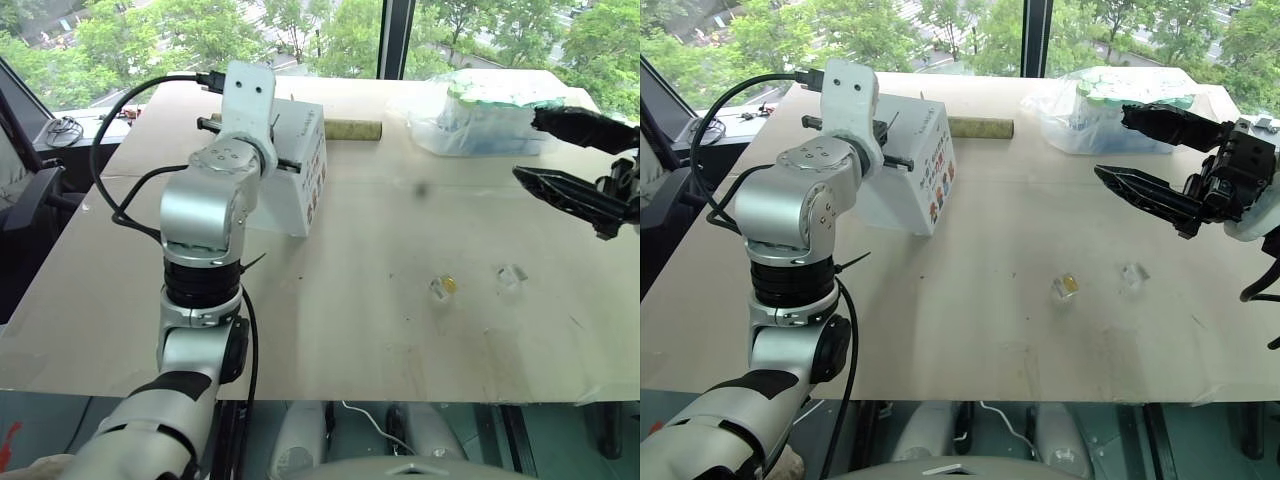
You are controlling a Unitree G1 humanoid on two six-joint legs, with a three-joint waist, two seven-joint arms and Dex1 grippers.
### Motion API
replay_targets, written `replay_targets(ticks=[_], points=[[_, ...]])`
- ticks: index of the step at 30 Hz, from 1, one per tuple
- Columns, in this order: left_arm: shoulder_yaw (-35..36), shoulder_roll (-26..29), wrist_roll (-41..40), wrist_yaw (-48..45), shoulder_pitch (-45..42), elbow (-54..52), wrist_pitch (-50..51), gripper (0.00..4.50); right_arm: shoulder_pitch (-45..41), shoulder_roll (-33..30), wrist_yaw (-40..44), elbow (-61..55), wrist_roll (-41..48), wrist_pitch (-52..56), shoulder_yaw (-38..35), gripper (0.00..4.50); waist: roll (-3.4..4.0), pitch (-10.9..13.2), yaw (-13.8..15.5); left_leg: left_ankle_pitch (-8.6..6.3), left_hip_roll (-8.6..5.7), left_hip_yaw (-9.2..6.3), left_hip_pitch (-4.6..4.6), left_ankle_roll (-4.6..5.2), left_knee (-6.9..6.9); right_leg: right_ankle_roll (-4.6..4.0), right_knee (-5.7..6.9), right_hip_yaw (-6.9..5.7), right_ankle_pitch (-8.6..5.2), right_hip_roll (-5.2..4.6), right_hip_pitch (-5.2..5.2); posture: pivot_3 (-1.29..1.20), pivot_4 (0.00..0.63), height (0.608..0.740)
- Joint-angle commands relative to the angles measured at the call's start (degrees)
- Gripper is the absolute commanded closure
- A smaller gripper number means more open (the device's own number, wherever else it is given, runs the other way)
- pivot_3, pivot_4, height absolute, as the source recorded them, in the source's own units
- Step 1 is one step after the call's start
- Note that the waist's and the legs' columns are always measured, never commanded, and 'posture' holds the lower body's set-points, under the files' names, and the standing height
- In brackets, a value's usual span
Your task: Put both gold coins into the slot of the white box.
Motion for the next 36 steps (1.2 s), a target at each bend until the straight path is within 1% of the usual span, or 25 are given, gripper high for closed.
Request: replay_targets(ticks=[1,2,3,6,7,9,10,13,17,19,20,21,22,24,27,28,29,31,36], points=[[0.70,-0.11,-0.43,-1.03,0.55,-1.13,-1.17,3.66,0.21,-1.05,0.32,-0.48,0.09,-0.80,-2.31,0.74,0.00,0.00,0.02,0.00,0.00,0.00,0.00,0.00,0.00,0.00,0.00,0.00,0.00,0.00,0.00,0.00,0.150,0.740],[0.88,-0.38,-0.30,-0.76,0.48,-1.29,-0.66,3.43,0.27,-1.09,0.33,-0.48,0.05,-0.78,-2.34,0.74,0.00,0.00,0.07,0.00,0.00,0.00,0.00,0.00,0.00,0.00,0.00,0.00,0.00,-0.01,0.00,0.00,0.150,0.740],[0.71,-0.45,0.13,-0.31,0.55,-1.56,-0.85,2.83,0.32,-1.14,0.34,-0.45,-0.02,-0.77,-2.34,0.74,0.00,-0.01,0.11,0.00,0.00,-0.01,-0.01,0.00,0.01,0.00,0.00,-0.02,0.00,-0.01,0.00,0.00,0.150,0.740],[0.65,-0.64,0.89,0.59,0.47,-2.08,-1.02,1.46,0.42,-1.28,0.25,-0.37,-0.10,-0.70,-2.27,0.74,0.00,0.00,0.10,0.00,-0.01,-0.01,-0.01,0.00,0.02,0.00,0.00,-0.02,0.00,-0.02,0.01,0.00,0.150,0.740],[0.50,-0.33,0.81,0.24,0.36,-2.46,-1.37,0.92,0.52,-1.35,0.17,-0.37,-0.27,-0.68,-2.19,0.74,0.00,0.00,0.08,0.00,-0.01,0.00,-0.01,0.00,0.02,0.00,0.01,-0.01,0.00,-0.02,0.01,0.00,0.150,0.740],[1.10,-0.63,0.70,0.11,0.34,-4.21,-4.17,0.03,1.30,-1.72,-0.46,-0.82,-1.14,-0.21,-1.75,0.74,0.00,0.00,0.06,0.00,-0.01,0.00,0.00,0.00,0.02,0.00,0.01,-0.01,0.00,-0.02,0.01,0.00,0.150,0.740],[1.27,-0.53,-0.50,-1.62,0.90,-5.75,-6.80,0.03,2.01,-2.02,-0.90,-1.25,-2.06,0.02,-1.33,0.74,0.00,0.00,0.07,0.00,-0.01,-0.01,-0.01,0.00,0.02,0.00,0.01,-0.01,0.00,-0.02,0.01,0.00,0.150,0.740],[2.96,0.07,-8.66,-11.98,4.24,-11.77,-12.94,0.03,6.23,-3.34,-3.71,-3.21,-7.29,1.74,1.92,0.74,0.01,-0.01,0.07,0.00,0.00,0.02,-0.03,0.00,0.02,0.00,0.00,0.00,0.00,-0.06,0.00,0.00,0.150,0.740],[7.68,-0.22,-21.50,-25.05,8.90,-14.24,-17.95,0.03,12.92,-2.78,-9.23,-7.86,-13.51,3.88,7.14,0.74,0.02,-0.01,0.05,0.01,0.02,0.05,-0.01,-0.02,0.01,-0.01,-0.01,-0.02,0.00,-0.09,0.00,0.00,0.150,0.740],[8.30,1.41,-27.78,-32.62,11.57,-14.77,-19.49,0.03,14.79,-2.47,-11.25,-9.84,-17.35,3.37,9.76,0.74,0.07,-0.03,-0.06,0.01,0.02,0.05,0.00,-0.02,0.01,-0.01,0.01,-0.02,0.00,-0.08,0.00,0.00,0.150,0.740],[6.36,5.15,-30.02,-40.86,16.76,-15.35,-21.89,0.03,17.18,-0.14,-14.41,-11.12,-19.07,4.39,13.28,0.74,0.09,-0.07,-0.25,0.01,0.02,0.05,0.02,-0.02,0.02,-0.01,0.03,0.00,0.00,-0.06,0.00,0.00,0.150,0.740],[4.30,8.60,-30.77,-48.26,21.58,-16.13,-25.93,0.03,19.15,2.85,-18.13,-11.82,-18.44,6.87,15.31,0.74,0.04,-0.18,-0.65,0.01,0.02,0.07,0.07,-0.02,0.02,-0.01,0.03,0.03,0.00,-0.03,0.00,0.00,0.150,0.740],[2.79,11.25,-31.14,-53.36,25.29,-16.37,-29.20,0.03,20.61,5.29,-20.92,-12.12,-17.43,9.19,16.48,0.74,0.03,-0.21,-1.04,0.01,0.05,0.07,0.18,-0.03,-0.01,-0.01,0.02,0.09,-0.01,0.01,0.05,0.00,0.150,0.740],[0.37,15.10,-30.30,-58.61,29.01,-15.02,-33.99,0.03,21.90,8.12,-24.08,-12.73,-17.72,11.73,17.87,0.74,0.16,-0.08,-1.35,0.00,0.08,0.06,0.39,-0.06,-0.11,-0.05,-0.03,0.09,-0.04,0.01,0.28,0.00,0.150,0.740],[-2.48,18.54,-28.02,-64.35,31.80,-11.81,-40.98,0.00,22.77,10.15,-27.15,-13.07,-22.19,12.47,21.49,1.53,0.25,-0.02,-1.08,0.01,0.03,0.02,0.20,-0.03,-0.02,-0.04,0.03,0.04,-0.02,0.01,0.10,0.00,0.150,0.740],[-3.42,19.47,-27.41,-65.92,32.19,-11.06,-42.87,0.00,23.00,10.38,-28.11,-13.25,-23.90,12.65,22.86,1.96,0.25,-0.02,-1.05,0.00,0.02,0.01,0.24,-0.02,0.02,-0.04,0.02,0.03,-0.01,0.03,0.18,0.00,0.150,0.740],[-3.90,19.85,-27.60,-66.77,32.22,-10.50,-43.82,0.00,23.06,10.86,-28.90,-13.32,-24.83,13.00,23.74,1.96,0.25,-0.03,-1.04,-0.14,0.00,0.01,0.32,0.22,0.02,-0.04,0.00,0.04,-0.02,0.08,0.27,0.00,0.150,0.740],[-3.81,19.66,-28.95,-66.95,31.86,-9.70,-43.93,0.00,22.99,12.43,-29.73,-13.15,-24.96,13.62,24.18,1.96,0.23,-0.04,-0.99,-0.15,0.00,0.03,0.41,0.26,0.02,-0.04,0.00,0.05,-0.02,0.07,0.36,0.00,0.150,0.740],[-4.32,20.98,-28.68,-69.08,31.95,-7.31,-45.99,0.00,21.28,16.48,-31.93,-12.09,-26.70,14.49,25.58,1.96,0.24,-0.04,-1.27,-0.15,0.02,-0.05,0.36,0.26,0.02,-0.03,0.03,0.04,-0.02,0.25,0.31,0.00,0.150,0.740]])
